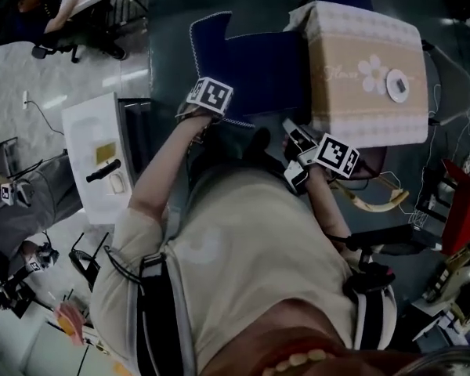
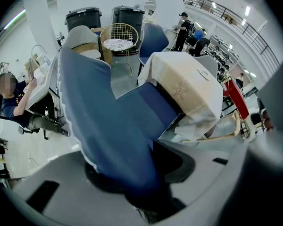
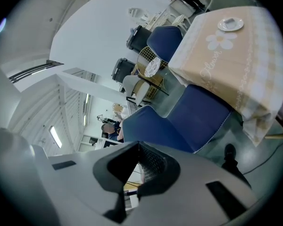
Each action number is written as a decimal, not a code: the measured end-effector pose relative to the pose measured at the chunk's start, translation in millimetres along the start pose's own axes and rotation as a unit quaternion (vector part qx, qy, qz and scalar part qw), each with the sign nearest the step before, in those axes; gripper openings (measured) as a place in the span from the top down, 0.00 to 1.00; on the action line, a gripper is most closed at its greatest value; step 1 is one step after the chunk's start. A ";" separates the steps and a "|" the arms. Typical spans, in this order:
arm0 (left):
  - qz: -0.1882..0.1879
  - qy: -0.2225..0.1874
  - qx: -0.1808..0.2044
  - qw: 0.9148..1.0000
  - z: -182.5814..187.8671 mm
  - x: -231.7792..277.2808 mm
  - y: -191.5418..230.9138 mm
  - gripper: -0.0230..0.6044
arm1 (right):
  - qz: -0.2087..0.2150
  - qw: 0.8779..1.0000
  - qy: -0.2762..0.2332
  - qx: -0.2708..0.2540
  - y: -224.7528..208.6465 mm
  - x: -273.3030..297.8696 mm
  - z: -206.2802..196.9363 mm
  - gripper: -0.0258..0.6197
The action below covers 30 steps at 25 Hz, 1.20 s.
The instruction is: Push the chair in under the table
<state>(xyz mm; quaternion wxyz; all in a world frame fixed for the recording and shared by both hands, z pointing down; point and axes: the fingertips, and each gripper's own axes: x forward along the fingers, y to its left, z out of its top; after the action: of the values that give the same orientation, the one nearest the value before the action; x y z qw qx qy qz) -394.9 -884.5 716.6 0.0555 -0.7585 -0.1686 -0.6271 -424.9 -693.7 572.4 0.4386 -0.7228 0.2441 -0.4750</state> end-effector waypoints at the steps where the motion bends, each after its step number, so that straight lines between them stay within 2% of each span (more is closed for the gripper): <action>1: -0.003 0.002 0.000 1.000 -1.2 0.1 -1.5 0.68 | -0.003 1.000 0.000 0.002 -0.3 -0.3 -2.2 0.94; 6: -0.004 -0.015 0.010 1.000 15.1 0.0 -10.2 0.68 | -0.012 1.000 -0.003 0.002 -2.7 -7.5 0.4 0.94; 10: -0.047 0.007 -0.005 0.999 13.2 -0.7 -27.7 0.68 | -0.017 1.000 -0.016 -0.002 -4.4 -10.2 5.4 0.94; 13: -0.008 0.013 0.001 1.000 4.0 -6.6 -8.0 0.68 | -0.022 1.000 -0.015 -0.005 -2.5 -6.9 3.8 0.94; 15: 0.001 0.015 0.003 1.000 4.0 -6.4 -5.5 0.68 | -0.028 0.999 -0.015 0.000 -6.1 -6.2 5.6 0.94; 19: 0.007 0.023 0.002 1.000 13.0 -8.6 -9.1 0.68 | -0.015 1.000 -0.022 0.009 -0.4 -8.4 18.8 0.94; 30: -0.004 0.014 0.003 1.000 10.1 -5.9 -26.7 0.68 | -0.012 0.999 -0.030 0.032 -13.3 -26.6 16.1 0.94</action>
<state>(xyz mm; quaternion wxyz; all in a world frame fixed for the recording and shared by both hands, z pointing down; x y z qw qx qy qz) -395.1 -857.5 705.4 0.0581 -0.7486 -0.1725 -0.6376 -422.7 -660.2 568.8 0.4632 -0.7252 0.2069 -0.4656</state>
